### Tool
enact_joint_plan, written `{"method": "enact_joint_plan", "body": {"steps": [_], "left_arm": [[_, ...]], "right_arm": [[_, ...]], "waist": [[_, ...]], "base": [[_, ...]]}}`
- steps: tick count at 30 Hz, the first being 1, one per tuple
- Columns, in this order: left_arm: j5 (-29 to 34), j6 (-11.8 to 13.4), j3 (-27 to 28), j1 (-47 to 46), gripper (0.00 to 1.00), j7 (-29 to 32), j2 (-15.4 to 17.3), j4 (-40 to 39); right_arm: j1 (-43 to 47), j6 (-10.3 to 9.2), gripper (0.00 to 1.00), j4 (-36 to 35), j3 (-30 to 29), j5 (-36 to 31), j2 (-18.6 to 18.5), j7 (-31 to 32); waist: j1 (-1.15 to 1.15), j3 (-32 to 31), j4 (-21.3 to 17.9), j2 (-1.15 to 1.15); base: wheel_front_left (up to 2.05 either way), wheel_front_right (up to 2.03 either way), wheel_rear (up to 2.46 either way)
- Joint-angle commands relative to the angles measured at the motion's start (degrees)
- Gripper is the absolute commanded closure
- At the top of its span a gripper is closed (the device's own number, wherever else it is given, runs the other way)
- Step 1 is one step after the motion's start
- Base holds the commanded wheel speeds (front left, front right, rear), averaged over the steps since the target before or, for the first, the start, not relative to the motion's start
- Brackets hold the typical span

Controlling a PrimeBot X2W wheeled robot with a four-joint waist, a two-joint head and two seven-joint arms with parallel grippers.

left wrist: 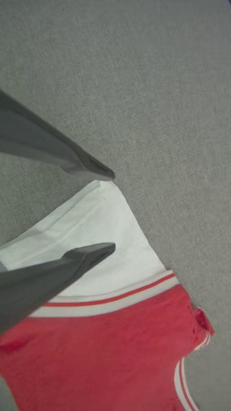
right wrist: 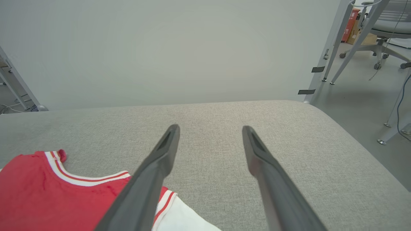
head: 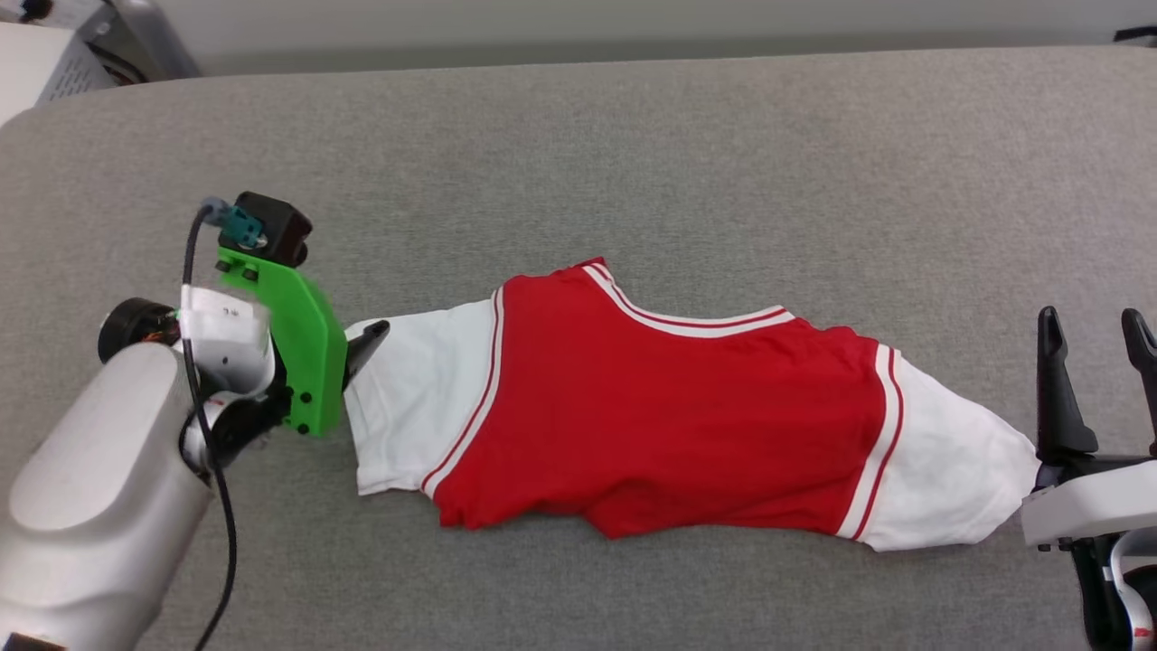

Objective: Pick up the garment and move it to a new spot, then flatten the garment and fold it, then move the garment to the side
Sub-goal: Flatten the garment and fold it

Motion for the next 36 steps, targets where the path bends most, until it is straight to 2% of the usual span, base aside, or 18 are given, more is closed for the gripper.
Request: {"method": "enact_joint_plan", "body": {"steps": [1,5,9,16,17,18,21,27,32,36], "left_arm": [[-1.1,-0.2,-1.0,-1.7,0.00,1.7,1.4,1.1],[-3.0,-0.2,-3.5,-3.5,0.00,4.7,4.0,4.1],[-2.5,-0.2,-5.7,-4.4,0.00,3.9,5.9,7.4],[-4.1,-0.2,-9.3,-4.1,0.00,2.3,5.6,13.6],[-5.1,-0.2,-9.9,-3.8,0.96,3.1,5.4,14.0],[-6.1,-0.2,-10.4,-3.6,1.00,3.9,5.3,14.3],[-7.6,-0.2,-10.9,-3.7,1.00,2.9,5.3,14.3],[-8.5,-0.2,-8.0,-4.6,1.00,-6.4,4.5,14.6],[-8.5,0.9,-6.3,-3.7,1.00,-11.2,4.9,11.2],[-9.1,3.3,-5.6,-0.5,1.00,-11.5,6.1,4.9]], "right_arm": [[-1.1,-0.04,0.00,0.4,0.4,-0.4,0.2,-0.7],[-1.9,-0.04,0.00,1.1,1.1,-0.4,0.4,-1.4],[-2.4,-0.04,0.00,1.5,1.3,-0.3,0.5,-1.9],[-2.8,-0.04,0.00,1.9,1.7,-0.2,0.6,-2.2],[-2.8,-0.04,0.00,1.9,1.6,-0.3,0.6,-2.2],[-2.8,-0.04,0.00,1.8,1.6,-0.3,0.5,-2.1],[-2.7,-0.04,0.00,1.7,1.5,-0.5,0.2,-1.7],[-2.0,-0.04,0.00,2.2,1.8,-0.6,-1.5,1.3],[-0.4,-0.04,0.00,3.4,2.1,0.2,-4.2,7.5],[0.9,-0.04,0.00,4.2,2.4,2.0,-6.8,15.4]], "waist": [[0.00,3.0,-3.0,0.00],[0.00,4.1,-4.4,0.00],[0.00,5.1,-5.4,0.00],[0.00,6.2,-6.2,0.00],[0.00,6.2,-6.2,0.00],[0.00,6.2,-6.2,0.00],[0.00,5.8,-5.9,0.00],[0.00,2.9,-4.5,0.00],[0.00,-0.2,-2.3,0.00],[0.00,-2.0,-0.6,0.00]], "base": [[0.00,0.00,0.00],[0.00,0.00,0.00],[0.00,0.00,0.00],[0.00,0.00,0.00],[0.00,0.00,0.00],[0.00,0.00,0.00],[0.00,0.00,0.00],[0.00,0.00,0.00],[0.00,0.00,0.00],[0.00,0.00,0.00]]}}
